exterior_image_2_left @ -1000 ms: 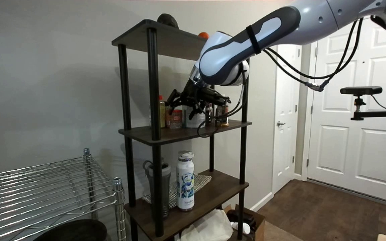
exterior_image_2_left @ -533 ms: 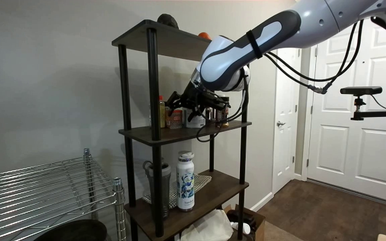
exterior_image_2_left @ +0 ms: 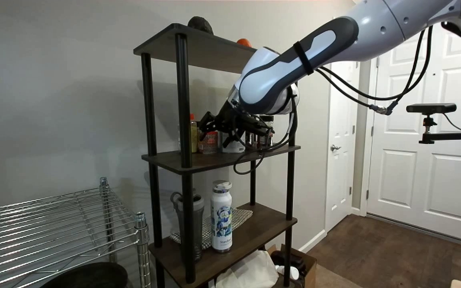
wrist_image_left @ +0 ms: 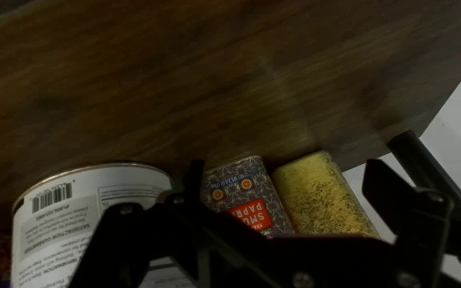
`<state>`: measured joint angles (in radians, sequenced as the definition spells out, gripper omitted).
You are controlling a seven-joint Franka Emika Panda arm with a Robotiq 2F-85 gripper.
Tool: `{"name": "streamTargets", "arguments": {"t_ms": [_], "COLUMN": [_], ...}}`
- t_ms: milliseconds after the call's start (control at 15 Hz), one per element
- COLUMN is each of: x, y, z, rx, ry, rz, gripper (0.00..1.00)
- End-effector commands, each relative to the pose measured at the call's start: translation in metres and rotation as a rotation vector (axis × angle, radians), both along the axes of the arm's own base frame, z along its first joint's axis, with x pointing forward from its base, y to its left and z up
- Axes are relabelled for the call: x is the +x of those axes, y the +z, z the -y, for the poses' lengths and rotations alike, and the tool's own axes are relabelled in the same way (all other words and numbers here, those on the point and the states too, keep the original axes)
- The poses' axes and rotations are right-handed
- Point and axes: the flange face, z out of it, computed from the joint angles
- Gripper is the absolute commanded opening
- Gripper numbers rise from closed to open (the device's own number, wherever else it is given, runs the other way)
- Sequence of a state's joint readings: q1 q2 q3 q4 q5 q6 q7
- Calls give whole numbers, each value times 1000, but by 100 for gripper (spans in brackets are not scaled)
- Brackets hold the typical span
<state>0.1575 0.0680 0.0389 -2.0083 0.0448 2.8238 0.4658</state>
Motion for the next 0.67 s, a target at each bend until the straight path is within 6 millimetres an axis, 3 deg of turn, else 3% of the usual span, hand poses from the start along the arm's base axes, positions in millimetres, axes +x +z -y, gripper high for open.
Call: {"name": "streamTargets", "arguments": {"t_ms": [0,600], "x": [-3,-2], "y": [-2,-2], "z": [3,-4], "rx": [5,5], "ry": [20,48], "rz": [29,32], "gripper": [100,100]}}
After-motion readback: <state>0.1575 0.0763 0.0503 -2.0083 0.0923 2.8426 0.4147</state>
